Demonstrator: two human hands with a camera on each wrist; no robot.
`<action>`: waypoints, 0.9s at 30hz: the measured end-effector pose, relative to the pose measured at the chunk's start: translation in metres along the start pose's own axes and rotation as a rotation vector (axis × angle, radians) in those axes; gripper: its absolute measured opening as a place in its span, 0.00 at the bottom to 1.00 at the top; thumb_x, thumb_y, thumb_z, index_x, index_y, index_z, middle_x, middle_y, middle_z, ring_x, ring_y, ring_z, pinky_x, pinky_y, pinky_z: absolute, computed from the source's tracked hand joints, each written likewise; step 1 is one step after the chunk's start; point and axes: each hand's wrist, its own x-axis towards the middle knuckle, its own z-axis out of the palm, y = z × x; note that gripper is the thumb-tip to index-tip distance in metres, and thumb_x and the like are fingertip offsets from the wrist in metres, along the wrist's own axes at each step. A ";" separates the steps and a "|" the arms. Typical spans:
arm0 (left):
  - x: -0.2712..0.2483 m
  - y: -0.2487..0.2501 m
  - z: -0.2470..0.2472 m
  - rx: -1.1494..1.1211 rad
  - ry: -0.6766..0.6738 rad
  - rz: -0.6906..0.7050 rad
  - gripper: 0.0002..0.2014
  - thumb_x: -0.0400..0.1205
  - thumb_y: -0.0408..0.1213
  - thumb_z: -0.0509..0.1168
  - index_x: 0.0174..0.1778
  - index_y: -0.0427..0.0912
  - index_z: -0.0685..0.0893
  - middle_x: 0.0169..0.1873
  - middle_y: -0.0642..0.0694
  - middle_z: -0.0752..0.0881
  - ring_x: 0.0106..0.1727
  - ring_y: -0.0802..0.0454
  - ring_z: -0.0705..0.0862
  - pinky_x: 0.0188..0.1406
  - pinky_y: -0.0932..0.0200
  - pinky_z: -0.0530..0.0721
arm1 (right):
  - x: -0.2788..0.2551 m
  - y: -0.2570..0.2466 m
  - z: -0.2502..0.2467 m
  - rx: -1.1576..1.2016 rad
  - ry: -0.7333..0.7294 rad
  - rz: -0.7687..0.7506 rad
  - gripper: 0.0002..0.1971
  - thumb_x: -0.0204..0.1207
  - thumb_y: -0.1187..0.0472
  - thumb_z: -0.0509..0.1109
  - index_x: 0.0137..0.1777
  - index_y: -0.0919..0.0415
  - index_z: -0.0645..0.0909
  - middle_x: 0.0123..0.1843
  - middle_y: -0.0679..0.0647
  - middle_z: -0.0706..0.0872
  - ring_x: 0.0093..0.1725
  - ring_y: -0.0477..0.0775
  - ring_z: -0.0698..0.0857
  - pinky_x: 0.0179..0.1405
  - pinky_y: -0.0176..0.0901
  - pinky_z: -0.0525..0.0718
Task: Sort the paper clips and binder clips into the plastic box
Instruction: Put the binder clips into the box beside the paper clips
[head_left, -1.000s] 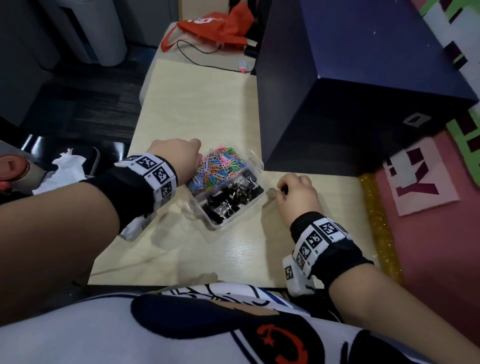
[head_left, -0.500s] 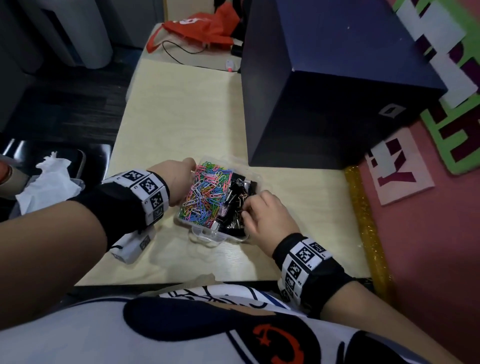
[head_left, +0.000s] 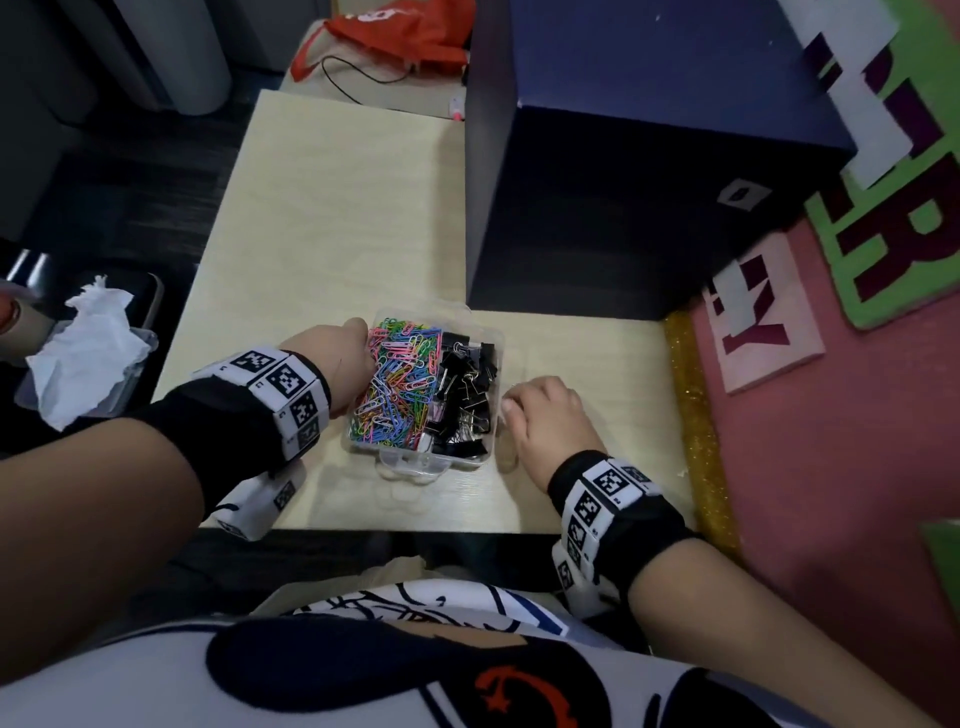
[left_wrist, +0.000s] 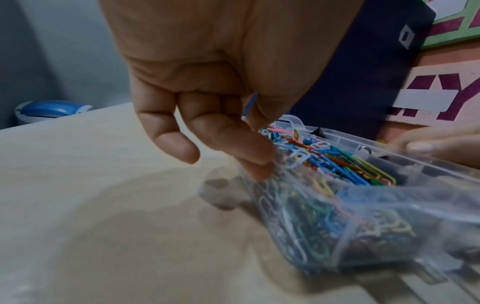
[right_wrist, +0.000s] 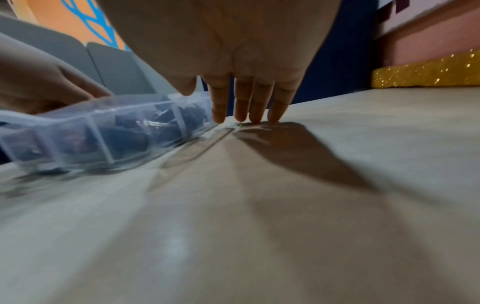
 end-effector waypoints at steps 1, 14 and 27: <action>-0.002 0.002 0.002 0.001 0.003 -0.010 0.10 0.86 0.39 0.51 0.55 0.36 0.71 0.28 0.41 0.81 0.36 0.39 0.82 0.38 0.52 0.79 | 0.003 0.003 -0.004 -0.037 -0.010 -0.028 0.18 0.85 0.51 0.52 0.69 0.55 0.75 0.69 0.54 0.74 0.69 0.56 0.71 0.70 0.49 0.71; -0.012 -0.007 0.009 0.065 0.039 -0.136 0.03 0.84 0.32 0.53 0.50 0.36 0.69 0.28 0.40 0.81 0.28 0.44 0.77 0.27 0.53 0.73 | 0.050 0.023 -0.017 -0.287 -0.327 0.093 0.33 0.84 0.45 0.48 0.84 0.48 0.38 0.85 0.44 0.33 0.84 0.48 0.37 0.83 0.58 0.47; -0.011 -0.054 0.005 0.029 0.080 -0.218 0.04 0.83 0.33 0.52 0.50 0.36 0.69 0.32 0.36 0.84 0.34 0.38 0.83 0.33 0.50 0.78 | 0.015 0.006 0.007 -0.170 0.099 0.021 0.15 0.80 0.65 0.58 0.63 0.59 0.81 0.64 0.56 0.79 0.62 0.58 0.73 0.57 0.45 0.75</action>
